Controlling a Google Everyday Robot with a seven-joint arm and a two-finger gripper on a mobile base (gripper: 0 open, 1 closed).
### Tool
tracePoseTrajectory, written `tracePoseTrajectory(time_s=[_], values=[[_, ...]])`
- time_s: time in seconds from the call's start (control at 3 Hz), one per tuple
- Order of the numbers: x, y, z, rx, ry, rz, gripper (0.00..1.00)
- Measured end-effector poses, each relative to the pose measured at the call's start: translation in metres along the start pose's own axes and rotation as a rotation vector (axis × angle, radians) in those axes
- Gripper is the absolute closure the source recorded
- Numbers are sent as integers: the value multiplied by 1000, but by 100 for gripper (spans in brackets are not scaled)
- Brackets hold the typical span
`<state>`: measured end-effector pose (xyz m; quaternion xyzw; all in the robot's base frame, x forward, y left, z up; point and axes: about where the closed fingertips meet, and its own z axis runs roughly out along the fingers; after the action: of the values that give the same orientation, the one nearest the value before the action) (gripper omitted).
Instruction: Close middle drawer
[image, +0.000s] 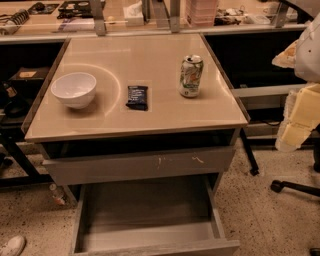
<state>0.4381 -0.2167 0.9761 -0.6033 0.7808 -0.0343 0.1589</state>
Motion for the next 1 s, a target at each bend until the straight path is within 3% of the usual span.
tracePoseTrajectory(time_s=[0.33,1.0], values=[[0,0,0,0,0,0,0],[0,0,0,0,0,0,42]])
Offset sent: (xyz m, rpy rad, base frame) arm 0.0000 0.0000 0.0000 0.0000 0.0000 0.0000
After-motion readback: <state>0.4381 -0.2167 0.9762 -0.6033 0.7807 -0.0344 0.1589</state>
